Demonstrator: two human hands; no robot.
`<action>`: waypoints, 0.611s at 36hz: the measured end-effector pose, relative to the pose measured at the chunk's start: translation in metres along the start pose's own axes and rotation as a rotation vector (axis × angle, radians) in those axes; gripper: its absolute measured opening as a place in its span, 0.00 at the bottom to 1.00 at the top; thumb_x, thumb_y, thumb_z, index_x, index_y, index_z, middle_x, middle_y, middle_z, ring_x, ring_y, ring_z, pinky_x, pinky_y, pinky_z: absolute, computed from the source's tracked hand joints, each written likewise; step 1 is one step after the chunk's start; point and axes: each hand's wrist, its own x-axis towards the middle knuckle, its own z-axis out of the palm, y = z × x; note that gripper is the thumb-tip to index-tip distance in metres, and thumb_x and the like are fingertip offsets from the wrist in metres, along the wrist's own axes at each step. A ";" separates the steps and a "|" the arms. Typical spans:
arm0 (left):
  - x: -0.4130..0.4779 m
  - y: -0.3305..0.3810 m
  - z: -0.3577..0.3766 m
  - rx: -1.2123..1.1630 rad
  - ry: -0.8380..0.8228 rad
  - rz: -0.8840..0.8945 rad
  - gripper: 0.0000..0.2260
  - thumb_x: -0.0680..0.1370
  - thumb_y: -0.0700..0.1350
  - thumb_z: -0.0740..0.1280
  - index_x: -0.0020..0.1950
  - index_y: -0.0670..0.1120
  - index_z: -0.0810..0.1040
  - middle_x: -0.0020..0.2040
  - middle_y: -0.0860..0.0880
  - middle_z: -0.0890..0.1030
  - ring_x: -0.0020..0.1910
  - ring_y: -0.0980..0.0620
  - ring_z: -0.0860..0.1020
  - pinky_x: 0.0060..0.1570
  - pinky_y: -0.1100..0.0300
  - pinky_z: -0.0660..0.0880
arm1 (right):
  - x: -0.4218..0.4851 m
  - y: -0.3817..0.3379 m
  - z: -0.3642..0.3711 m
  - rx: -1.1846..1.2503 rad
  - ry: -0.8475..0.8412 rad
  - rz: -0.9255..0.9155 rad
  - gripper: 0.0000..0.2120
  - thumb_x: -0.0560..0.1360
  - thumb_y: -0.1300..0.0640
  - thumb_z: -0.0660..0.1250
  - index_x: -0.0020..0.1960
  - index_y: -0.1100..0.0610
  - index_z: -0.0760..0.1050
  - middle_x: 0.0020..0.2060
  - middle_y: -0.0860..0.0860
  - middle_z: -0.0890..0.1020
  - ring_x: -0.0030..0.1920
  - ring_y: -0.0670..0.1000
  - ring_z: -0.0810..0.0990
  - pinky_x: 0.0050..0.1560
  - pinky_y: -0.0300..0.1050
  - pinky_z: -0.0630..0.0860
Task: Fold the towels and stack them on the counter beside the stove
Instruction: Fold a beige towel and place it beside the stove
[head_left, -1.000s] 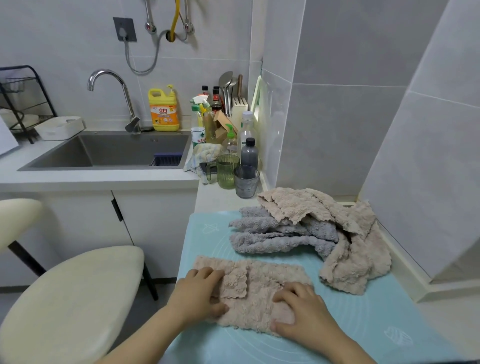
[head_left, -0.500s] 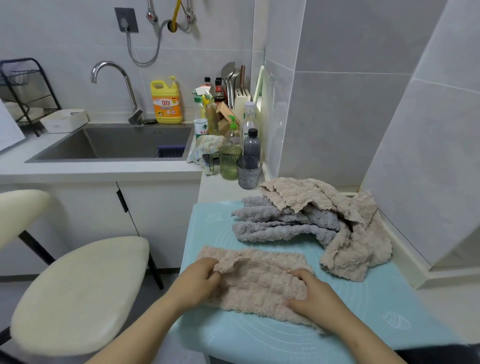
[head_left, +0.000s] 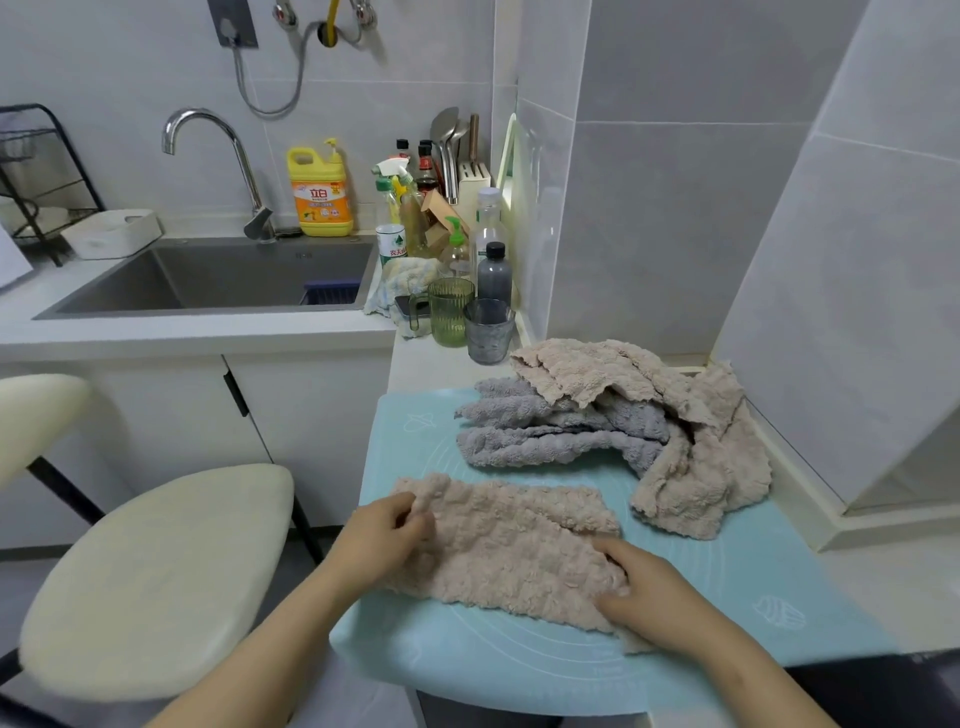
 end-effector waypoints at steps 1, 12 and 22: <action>0.000 -0.001 -0.001 -0.030 0.024 -0.010 0.16 0.78 0.46 0.62 0.33 0.46 0.62 0.30 0.50 0.68 0.30 0.54 0.64 0.32 0.61 0.60 | 0.001 0.001 -0.001 0.009 0.029 0.000 0.23 0.75 0.60 0.63 0.68 0.48 0.66 0.45 0.43 0.76 0.37 0.37 0.79 0.38 0.28 0.72; 0.008 0.002 -0.019 -0.646 -0.006 -0.165 0.11 0.74 0.45 0.68 0.47 0.38 0.76 0.40 0.43 0.74 0.39 0.47 0.71 0.39 0.57 0.68 | 0.010 0.003 -0.022 0.651 0.182 -0.064 0.05 0.73 0.66 0.68 0.39 0.58 0.78 0.33 0.52 0.82 0.34 0.48 0.81 0.37 0.39 0.76; 0.003 -0.009 -0.025 -0.524 -0.346 -0.234 0.11 0.65 0.45 0.65 0.45 0.44 0.80 0.44 0.43 0.83 0.45 0.45 0.81 0.49 0.52 0.75 | 0.006 -0.002 -0.020 0.511 -0.236 0.054 0.14 0.62 0.56 0.69 0.45 0.64 0.77 0.41 0.56 0.78 0.44 0.53 0.76 0.48 0.44 0.73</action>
